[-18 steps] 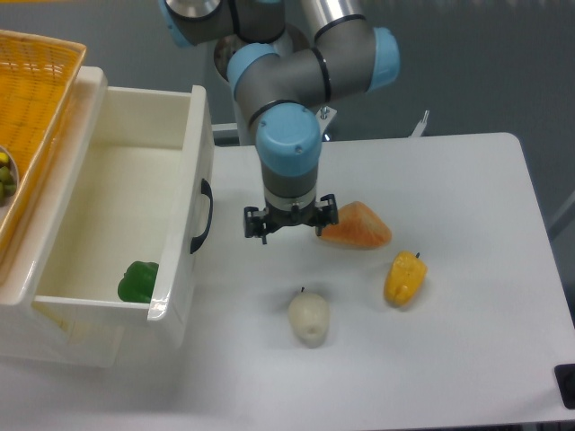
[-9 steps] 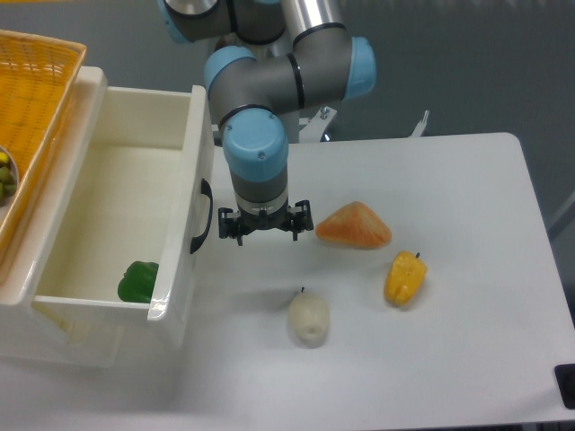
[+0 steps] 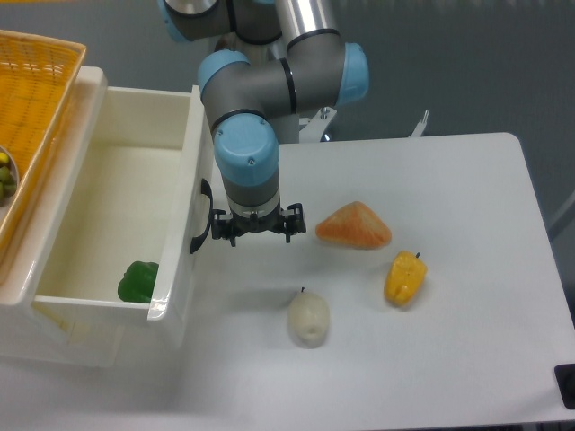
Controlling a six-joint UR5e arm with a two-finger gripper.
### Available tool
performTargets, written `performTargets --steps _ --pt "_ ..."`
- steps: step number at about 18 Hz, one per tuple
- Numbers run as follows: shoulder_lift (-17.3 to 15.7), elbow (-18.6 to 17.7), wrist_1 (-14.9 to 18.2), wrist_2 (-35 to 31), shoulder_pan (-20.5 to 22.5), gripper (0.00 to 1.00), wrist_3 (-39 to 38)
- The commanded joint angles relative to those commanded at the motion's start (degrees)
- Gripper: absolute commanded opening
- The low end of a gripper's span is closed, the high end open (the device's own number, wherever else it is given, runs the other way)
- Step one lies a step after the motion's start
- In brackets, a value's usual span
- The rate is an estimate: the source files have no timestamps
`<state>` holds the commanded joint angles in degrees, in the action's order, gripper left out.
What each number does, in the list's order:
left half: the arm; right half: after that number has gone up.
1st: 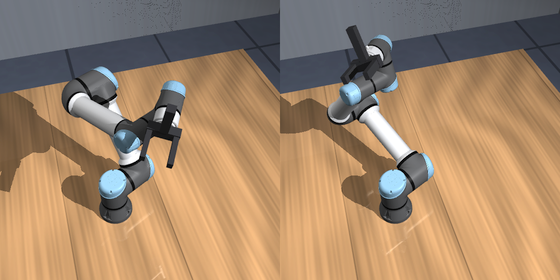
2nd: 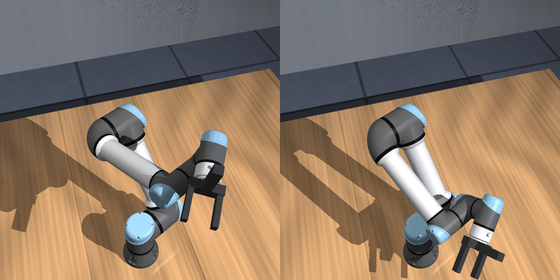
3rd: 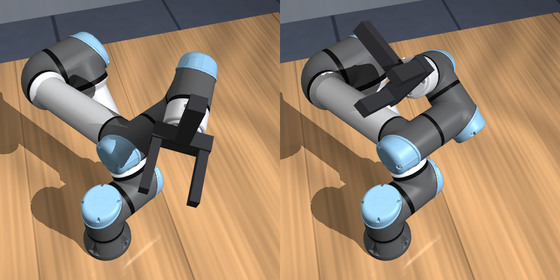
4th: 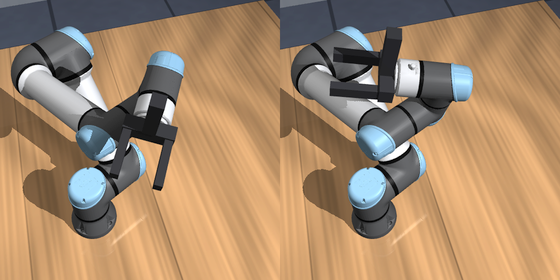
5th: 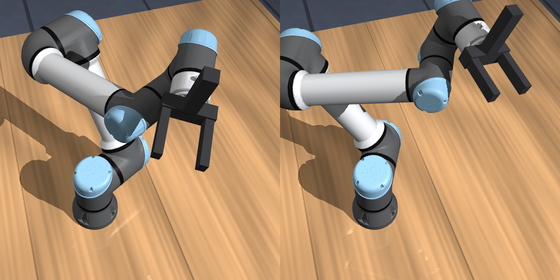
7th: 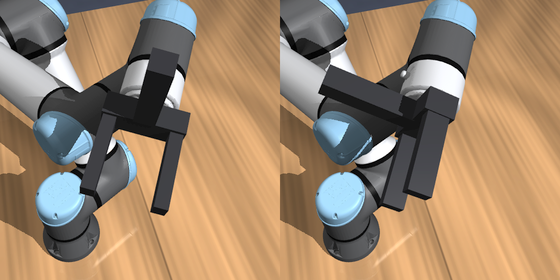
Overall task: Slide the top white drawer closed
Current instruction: 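Push the drawer front with the gripper, sliding the drawer into the cabinet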
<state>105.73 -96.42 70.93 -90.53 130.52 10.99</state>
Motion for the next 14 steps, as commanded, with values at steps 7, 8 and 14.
performTargets --steps 7,8,14 --pt "-0.53 0.09 0.09 0.17 -0.62 1.0 0.0" --pt "-0.62 0.26 0.09 0.26 -0.7 1.0 -0.09" --pt "-0.97 0.88 0.09 0.18 -2.46 1.0 -0.18"
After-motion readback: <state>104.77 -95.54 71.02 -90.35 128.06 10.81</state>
